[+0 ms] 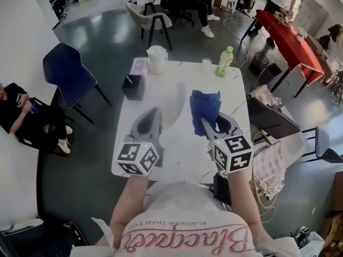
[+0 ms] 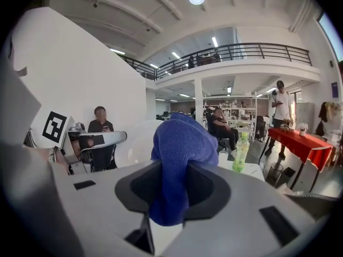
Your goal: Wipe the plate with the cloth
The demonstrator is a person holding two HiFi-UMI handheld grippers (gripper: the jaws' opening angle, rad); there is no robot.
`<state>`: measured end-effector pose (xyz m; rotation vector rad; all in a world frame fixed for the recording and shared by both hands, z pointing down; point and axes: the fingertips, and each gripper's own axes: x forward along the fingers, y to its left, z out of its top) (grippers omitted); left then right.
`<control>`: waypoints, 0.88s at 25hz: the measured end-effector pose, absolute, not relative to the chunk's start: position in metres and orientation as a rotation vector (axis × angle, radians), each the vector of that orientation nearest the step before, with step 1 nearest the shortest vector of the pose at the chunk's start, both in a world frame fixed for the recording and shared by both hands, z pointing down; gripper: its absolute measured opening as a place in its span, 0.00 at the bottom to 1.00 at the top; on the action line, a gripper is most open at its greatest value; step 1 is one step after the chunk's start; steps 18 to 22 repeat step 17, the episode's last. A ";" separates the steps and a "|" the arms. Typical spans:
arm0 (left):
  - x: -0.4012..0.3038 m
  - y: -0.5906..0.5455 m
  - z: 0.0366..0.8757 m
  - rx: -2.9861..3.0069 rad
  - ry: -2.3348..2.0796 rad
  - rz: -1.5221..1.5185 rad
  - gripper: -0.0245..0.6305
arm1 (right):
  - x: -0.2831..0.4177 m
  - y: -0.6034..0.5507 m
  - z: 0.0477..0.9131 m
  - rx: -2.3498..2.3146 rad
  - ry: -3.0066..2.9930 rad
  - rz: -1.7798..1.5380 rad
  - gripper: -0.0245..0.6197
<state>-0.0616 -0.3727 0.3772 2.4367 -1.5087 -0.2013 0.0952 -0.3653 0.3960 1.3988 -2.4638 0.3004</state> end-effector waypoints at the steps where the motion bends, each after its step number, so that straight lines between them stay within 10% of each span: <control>1: -0.062 -0.373 0.377 2.433 -1.509 -0.208 0.06 | 0.094 -0.364 0.396 1.402 -2.466 0.303 0.20; 22: -0.056 -0.368 0.372 2.431 -1.483 -0.250 0.06 | 0.097 -0.355 0.398 1.447 -2.484 0.278 0.20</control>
